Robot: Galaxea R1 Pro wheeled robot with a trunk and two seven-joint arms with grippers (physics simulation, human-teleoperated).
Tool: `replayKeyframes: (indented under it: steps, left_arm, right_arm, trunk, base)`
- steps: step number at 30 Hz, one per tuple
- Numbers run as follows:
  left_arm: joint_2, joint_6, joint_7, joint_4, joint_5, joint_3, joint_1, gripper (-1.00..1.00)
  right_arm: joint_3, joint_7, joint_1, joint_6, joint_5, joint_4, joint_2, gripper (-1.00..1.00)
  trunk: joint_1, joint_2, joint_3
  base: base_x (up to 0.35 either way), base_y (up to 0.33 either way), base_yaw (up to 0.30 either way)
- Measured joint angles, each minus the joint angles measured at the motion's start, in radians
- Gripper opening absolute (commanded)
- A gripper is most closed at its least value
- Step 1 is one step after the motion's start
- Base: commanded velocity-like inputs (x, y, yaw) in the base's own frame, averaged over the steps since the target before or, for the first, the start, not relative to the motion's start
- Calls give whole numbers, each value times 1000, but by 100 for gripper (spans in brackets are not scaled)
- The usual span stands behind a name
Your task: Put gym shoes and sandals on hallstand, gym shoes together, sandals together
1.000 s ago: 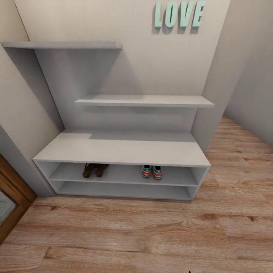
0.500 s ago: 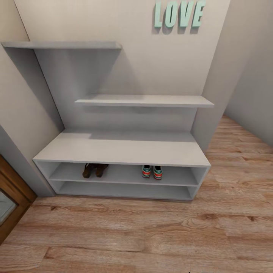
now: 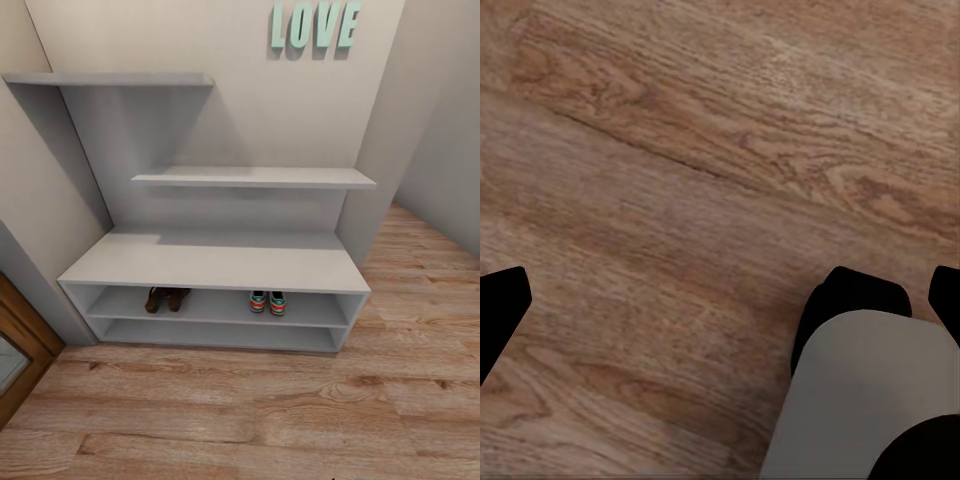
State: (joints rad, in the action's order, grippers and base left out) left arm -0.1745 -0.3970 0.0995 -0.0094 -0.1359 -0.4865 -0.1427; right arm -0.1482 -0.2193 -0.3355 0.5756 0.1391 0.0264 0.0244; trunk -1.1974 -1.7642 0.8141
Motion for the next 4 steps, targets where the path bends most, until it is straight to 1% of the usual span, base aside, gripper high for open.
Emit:
replayKeyframes:
  steps: [4]
  left_arm:
    - [4, 0, 0, 3, 1, -1, 0, 100]
  right_arm:
    - [-1, 0, 0, 0, 0, 0, -1, 100]
  trunk:
    - [0, 0, 0]
  base:
    - [0, 0, 0]
